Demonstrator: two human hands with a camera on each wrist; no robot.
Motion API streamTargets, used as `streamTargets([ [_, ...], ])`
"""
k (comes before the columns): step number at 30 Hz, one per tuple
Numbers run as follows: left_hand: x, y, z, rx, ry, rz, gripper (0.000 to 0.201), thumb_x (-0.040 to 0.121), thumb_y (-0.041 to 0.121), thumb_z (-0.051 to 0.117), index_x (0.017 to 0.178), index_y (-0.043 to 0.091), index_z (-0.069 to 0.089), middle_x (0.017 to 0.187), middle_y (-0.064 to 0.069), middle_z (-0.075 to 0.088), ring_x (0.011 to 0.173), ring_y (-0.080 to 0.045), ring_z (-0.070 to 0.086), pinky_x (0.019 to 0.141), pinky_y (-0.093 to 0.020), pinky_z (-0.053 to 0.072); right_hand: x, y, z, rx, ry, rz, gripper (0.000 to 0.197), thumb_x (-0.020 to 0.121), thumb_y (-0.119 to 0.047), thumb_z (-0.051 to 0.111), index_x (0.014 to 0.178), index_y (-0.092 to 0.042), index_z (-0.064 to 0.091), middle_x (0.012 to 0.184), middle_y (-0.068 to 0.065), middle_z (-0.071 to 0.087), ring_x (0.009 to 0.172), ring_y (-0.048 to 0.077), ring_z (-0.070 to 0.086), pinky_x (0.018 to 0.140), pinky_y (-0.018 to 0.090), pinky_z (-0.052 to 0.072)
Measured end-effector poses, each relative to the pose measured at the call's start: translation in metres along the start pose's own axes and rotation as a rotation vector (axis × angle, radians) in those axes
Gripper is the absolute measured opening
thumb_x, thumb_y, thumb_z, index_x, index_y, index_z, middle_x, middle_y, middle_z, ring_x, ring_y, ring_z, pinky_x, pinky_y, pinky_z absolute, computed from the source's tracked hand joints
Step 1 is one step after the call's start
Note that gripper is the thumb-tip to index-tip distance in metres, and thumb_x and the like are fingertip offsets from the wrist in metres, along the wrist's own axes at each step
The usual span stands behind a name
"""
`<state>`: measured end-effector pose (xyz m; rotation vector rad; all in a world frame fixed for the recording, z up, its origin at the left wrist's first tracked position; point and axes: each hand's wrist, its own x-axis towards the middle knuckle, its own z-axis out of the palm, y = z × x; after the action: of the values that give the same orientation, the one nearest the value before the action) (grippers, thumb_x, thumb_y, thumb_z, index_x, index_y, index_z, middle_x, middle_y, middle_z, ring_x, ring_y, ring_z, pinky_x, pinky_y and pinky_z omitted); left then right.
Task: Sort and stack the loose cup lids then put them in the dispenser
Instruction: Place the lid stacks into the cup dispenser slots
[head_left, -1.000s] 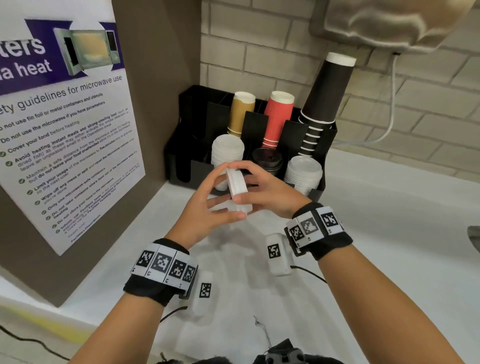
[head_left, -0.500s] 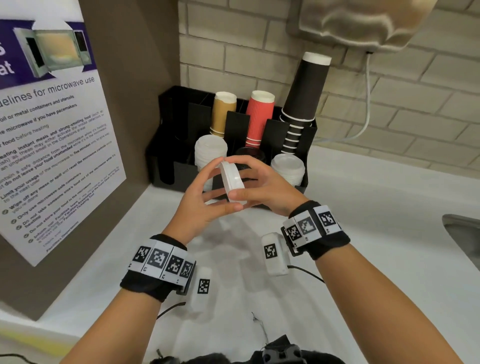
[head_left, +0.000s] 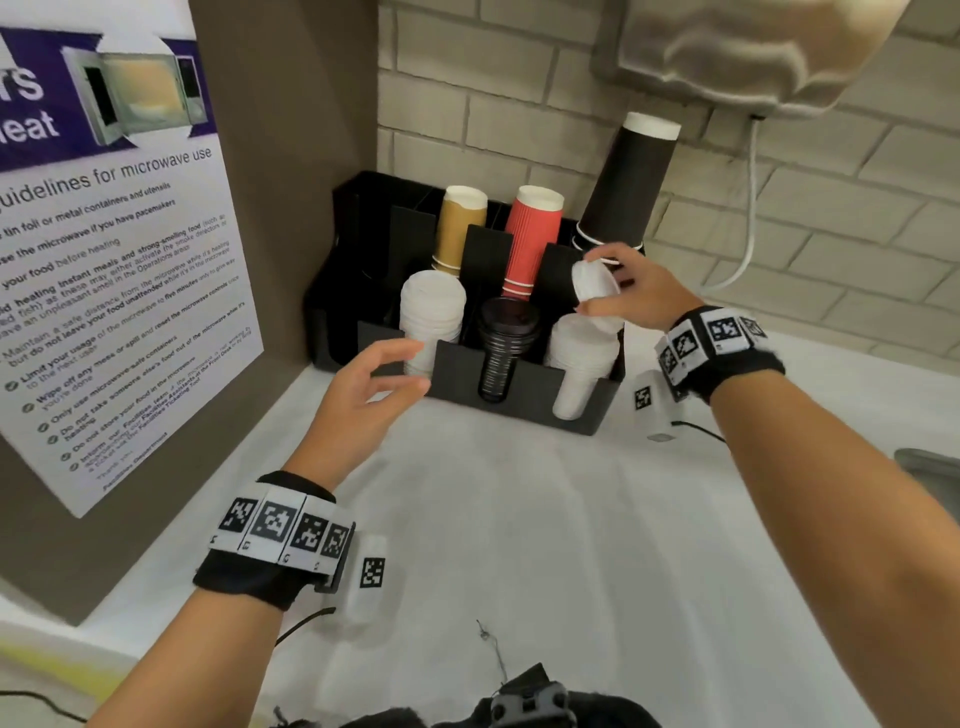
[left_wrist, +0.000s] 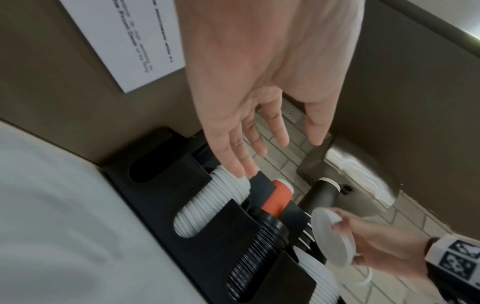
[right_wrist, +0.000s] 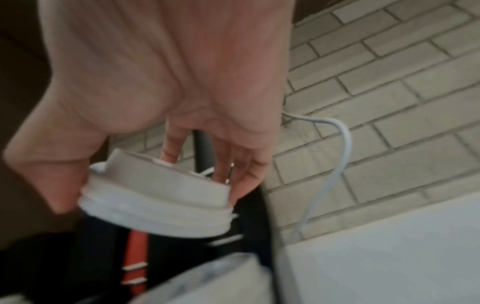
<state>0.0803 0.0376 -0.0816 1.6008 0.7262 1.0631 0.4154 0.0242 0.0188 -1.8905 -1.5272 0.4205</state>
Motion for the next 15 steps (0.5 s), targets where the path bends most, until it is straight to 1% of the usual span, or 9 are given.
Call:
streamTargets([
  [2, -0.001, -0.002, -0.005, 0.023, 0.014, -0.007, 0.029, 0.091, 0.016, 0.066, 0.113, 0.035, 0.062, 0.112, 0.028, 0.063, 0.095, 0.004, 0.064, 0.074, -0.010, 0.049, 0.009, 0.013, -0.004, -0.097, -0.034, 0.027, 0.051, 0.072, -0.022, 0.081, 0.113, -0.036, 0.054, 0.096, -0.010, 0.054, 0.094, 0.014, 0.053, 0.079, 0.024, 0.043],
  [3, -0.001, -0.003, -0.008, 0.032, 0.023, -0.006, 0.029, 0.091, 0.016, 0.066, 0.111, 0.035, 0.062, 0.111, 0.029, 0.063, 0.092, 0.004, 0.064, 0.074, -0.011, 0.049, 0.012, 0.017, -0.004, -0.130, -0.049, 0.036, 0.052, 0.072, -0.022, 0.080, 0.115, -0.034, 0.055, 0.097, -0.011, 0.053, 0.096, 0.014, 0.052, 0.081, 0.025, 0.041],
  [5, -0.001, -0.003, -0.013, 0.047, 0.042, -0.008, 0.028, 0.090, 0.017, 0.067, 0.108, 0.038, 0.064, 0.112, 0.026, 0.063, 0.089, 0.005, 0.063, 0.079, -0.015, 0.049, 0.017, 0.023, -0.001, -0.170, -0.079, 0.047, 0.054, 0.073, -0.021, 0.080, 0.119, -0.032, 0.055, 0.104, -0.009, 0.053, 0.099, 0.013, 0.051, 0.082, 0.024, 0.038],
  [7, -0.001, -0.004, -0.016, 0.054, 0.056, -0.012, 0.028, 0.090, 0.017, 0.067, 0.105, 0.041, 0.064, 0.112, 0.023, 0.064, 0.088, 0.004, 0.063, 0.085, -0.022, 0.049, 0.020, 0.026, 0.002, -0.184, -0.100, 0.050, 0.054, 0.072, -0.020, 0.080, 0.119, -0.031, 0.056, 0.108, -0.007, 0.054, 0.100, 0.012, 0.051, 0.082, 0.023, 0.038],
  [9, -0.002, -0.004, -0.017, 0.058, 0.063, -0.018, 0.028, 0.090, 0.016, 0.066, 0.104, 0.041, 0.065, 0.111, 0.022, 0.064, 0.088, 0.003, 0.063, 0.089, -0.027, 0.049, 0.022, 0.026, 0.006, -0.191, -0.118, 0.046, 0.052, 0.072, -0.020, 0.081, 0.116, -0.031, 0.056, 0.109, -0.008, 0.055, 0.098, 0.011, 0.052, 0.083, 0.022, 0.038],
  [12, -0.002, -0.005, -0.017, 0.065, 0.064, -0.023, 0.027, 0.090, 0.016, 0.066, 0.103, 0.040, 0.065, 0.110, 0.021, 0.064, 0.087, 0.003, 0.064, 0.091, -0.030, 0.050, 0.022, 0.025, 0.012, -0.248, -0.132, 0.047, 0.053, 0.069, -0.024, 0.083, 0.114, -0.031, 0.056, 0.105, -0.010, 0.054, 0.100, 0.011, 0.050, 0.083, 0.022, 0.036],
  [15, -0.001, -0.006, -0.015, 0.063, 0.060, -0.022, 0.027, 0.090, 0.015, 0.066, 0.104, 0.039, 0.065, 0.112, 0.016, 0.064, 0.087, 0.002, 0.064, 0.092, -0.031, 0.050, 0.019, 0.024, 0.015, -0.340, -0.127, 0.056, 0.058, 0.065, -0.031, 0.085, 0.115, -0.031, 0.056, 0.110, -0.006, 0.055, 0.103, 0.014, 0.052, 0.085, 0.026, 0.040],
])
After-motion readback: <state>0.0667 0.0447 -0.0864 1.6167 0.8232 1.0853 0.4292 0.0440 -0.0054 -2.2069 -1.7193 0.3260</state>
